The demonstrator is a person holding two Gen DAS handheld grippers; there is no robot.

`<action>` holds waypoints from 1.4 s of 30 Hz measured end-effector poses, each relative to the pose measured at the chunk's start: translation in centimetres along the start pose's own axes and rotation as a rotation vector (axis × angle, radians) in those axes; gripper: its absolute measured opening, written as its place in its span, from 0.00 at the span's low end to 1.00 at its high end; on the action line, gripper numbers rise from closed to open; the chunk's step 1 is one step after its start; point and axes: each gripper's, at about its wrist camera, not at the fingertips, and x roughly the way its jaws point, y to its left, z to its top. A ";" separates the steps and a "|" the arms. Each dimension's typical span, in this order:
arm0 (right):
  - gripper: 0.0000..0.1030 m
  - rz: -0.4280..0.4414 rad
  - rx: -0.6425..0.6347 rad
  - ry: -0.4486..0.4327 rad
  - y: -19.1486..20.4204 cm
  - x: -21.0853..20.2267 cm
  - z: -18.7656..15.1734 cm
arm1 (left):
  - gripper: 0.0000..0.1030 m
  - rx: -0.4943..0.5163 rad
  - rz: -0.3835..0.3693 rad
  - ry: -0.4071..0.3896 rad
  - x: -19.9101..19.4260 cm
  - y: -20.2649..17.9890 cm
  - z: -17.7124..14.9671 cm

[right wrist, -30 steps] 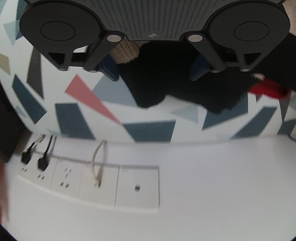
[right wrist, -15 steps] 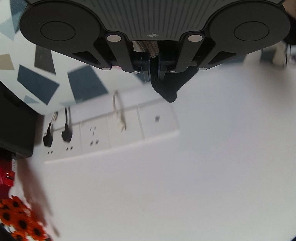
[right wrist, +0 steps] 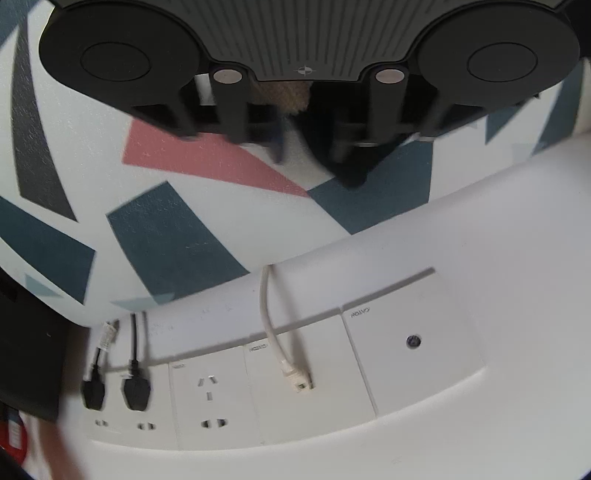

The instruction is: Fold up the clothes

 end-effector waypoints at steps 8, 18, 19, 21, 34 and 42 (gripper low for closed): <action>0.99 0.240 0.283 0.072 0.0 -8.0 -2.2 | 0.98 0.013 -0.241 0.106 -7.7 4.4 -3.5; 0.99 0.323 0.197 0.236 4.3 -13.1 -9.4 | 0.45 -0.179 -0.174 0.166 -7.4 8.2 -10.1; 0.99 0.305 0.129 0.225 5.4 -13.3 -9.6 | 0.45 -0.212 -0.168 0.154 -7.3 8.6 -9.9; 0.99 0.277 -0.010 0.206 7.7 -13.5 -9.9 | 0.49 -0.215 -0.153 0.138 -7.1 8.7 -9.8; 0.99 0.383 -0.763 0.306 33.3 -5.8 -18.8 | 0.87 -0.235 -0.204 0.209 -11.0 10.9 -14.0; 0.99 0.361 -0.717 0.331 29.6 -8.6 -16.3 | 0.98 -0.103 -0.046 0.128 -12.2 7.4 -11.7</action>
